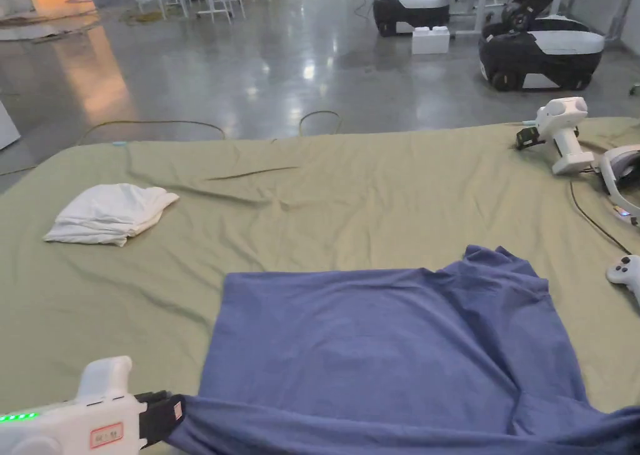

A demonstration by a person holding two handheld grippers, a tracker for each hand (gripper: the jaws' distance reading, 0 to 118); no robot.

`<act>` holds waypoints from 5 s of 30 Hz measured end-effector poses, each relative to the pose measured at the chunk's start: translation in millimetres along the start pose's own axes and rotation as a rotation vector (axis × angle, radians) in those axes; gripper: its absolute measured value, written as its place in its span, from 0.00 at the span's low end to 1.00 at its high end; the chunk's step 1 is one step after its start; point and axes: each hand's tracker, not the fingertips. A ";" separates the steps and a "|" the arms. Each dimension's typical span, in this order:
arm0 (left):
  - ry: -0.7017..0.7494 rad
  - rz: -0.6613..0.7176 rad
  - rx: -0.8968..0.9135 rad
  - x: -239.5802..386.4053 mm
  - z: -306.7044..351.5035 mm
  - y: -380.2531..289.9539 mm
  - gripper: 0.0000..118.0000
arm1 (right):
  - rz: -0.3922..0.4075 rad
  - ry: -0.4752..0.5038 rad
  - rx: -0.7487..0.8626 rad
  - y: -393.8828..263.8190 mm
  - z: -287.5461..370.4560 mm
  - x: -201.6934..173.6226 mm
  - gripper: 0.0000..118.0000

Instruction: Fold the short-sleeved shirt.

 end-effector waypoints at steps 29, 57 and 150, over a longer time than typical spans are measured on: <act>0.106 -0.404 0.772 85.6 147.7 56.0 0.69 | 0.148 0.157 0.527 69.5 62.7 -43.4 0.58; 0.110 -0.144 0.654 84.5 145.8 -13.0 0.43 | 0.173 0.188 0.666 4.7 162.0 -95.6 0.00; 0.094 -0.349 0.968 163.3 258.4 -22.4 0.00 | 0.276 0.214 0.774 12.2 216.9 -111.2 0.00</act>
